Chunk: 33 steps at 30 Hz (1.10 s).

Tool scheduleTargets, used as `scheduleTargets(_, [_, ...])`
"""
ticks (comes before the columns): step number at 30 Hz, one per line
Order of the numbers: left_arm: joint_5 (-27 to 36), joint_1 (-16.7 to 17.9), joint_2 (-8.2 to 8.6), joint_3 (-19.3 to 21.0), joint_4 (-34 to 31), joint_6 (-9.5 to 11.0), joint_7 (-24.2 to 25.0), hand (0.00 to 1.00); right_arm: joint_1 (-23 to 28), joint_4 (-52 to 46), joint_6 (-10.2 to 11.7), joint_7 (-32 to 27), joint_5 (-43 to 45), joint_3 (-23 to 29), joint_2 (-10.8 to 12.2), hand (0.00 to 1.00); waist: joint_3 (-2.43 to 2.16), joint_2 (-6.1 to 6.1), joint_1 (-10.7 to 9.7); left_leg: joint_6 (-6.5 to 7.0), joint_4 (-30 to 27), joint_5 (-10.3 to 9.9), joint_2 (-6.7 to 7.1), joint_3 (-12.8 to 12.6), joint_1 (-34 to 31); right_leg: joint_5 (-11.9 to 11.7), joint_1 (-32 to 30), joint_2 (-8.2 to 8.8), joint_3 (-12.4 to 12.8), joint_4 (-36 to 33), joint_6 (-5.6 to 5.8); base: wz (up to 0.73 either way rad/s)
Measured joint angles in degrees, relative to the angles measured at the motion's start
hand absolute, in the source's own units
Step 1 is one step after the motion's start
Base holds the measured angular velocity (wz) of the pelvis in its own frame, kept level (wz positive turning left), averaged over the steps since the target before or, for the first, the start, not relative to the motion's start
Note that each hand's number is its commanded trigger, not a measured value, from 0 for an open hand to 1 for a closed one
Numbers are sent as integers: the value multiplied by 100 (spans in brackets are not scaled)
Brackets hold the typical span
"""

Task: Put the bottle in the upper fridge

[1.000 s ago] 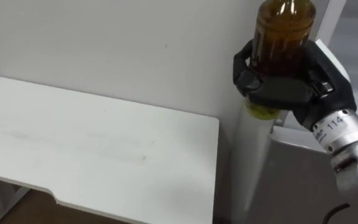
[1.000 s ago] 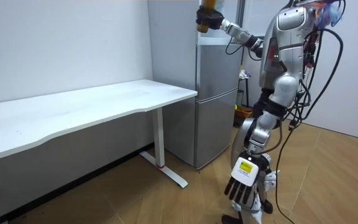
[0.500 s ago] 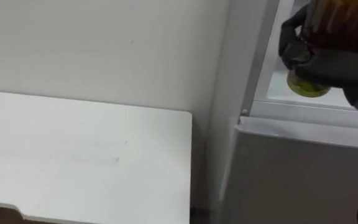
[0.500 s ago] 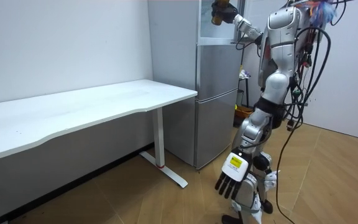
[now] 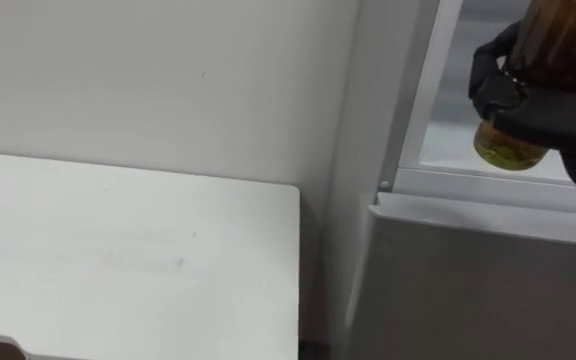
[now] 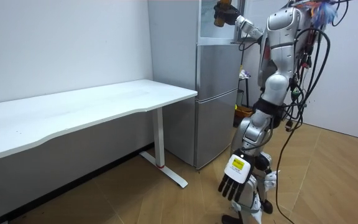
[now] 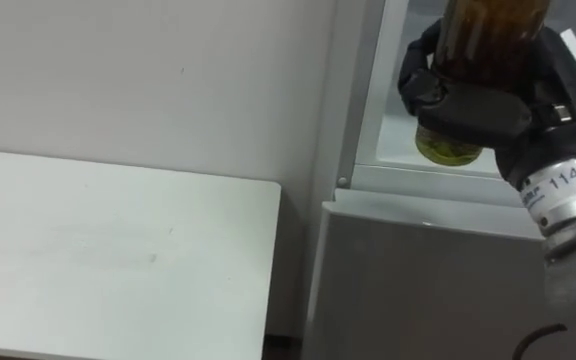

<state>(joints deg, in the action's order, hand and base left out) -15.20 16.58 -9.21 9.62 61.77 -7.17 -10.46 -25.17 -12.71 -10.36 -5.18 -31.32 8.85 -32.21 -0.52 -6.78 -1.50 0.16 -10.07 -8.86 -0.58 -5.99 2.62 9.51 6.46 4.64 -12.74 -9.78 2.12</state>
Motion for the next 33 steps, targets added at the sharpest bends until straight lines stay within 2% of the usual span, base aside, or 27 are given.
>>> scheduleTargets(6, [-8,-3,-12,145,-4,0,7,0,-3,415,-2,-13,6,19,-9,100,3,12,31,-1,-72,-34,-4,6,-49,0,-14,-3,-5,-1,0,0])
scheduleTargets(10, [-22,-26,-23,259,-1,-7,14,0,-155,1198,-19,-62,-183,47,-26,100,-12,-12,65,-1,-67,-34,-4,6,-59,0,-37,-3,-7,-5,0,0])
scheduleTargets(17, [-24,0,-57,397,-1,-130,95,0,-234,1686,-312,-410,-385,49,-105,100,-17,-22,92,-1,-39,-32,0,5,-119,0,-103,-6,-9,-3,0,0])
scheduleTargets(20, [-32,-11,-69,437,-13,-130,95,0,-271,1751,-343,-463,-468,47,-178,100,-21,-54,141,-1,-35,-32,0,3,-113,1,-102,-6,-10,-4,1,0])
scheduleTargets(23, [-26,-30,-90,468,-35,-130,94,0,-567,2186,-345,-488,-491,41,-191,100,-15,-130,158,-1,-38,-32,0,4,-115,1,-102,-6,-24,-3,1,0])
scheduleTargets(27, [-17,-25,-102,476,-34,-129,88,0,-943,2736,-348,-677,-745,-45,-414,100,-1,-192,198,0,-55,-36,1,20,-137,1,-104,-6,-31,-3,1,1])
scheduleTargets(33, [-16,-1,-102,477,-33,-157,88,0,-1021,2870,-347,-856,-913,-94,-630,100,1,-192,261,-1,-71,-36,0,16,-180,0,-147,-9,-11,-5,1,0])
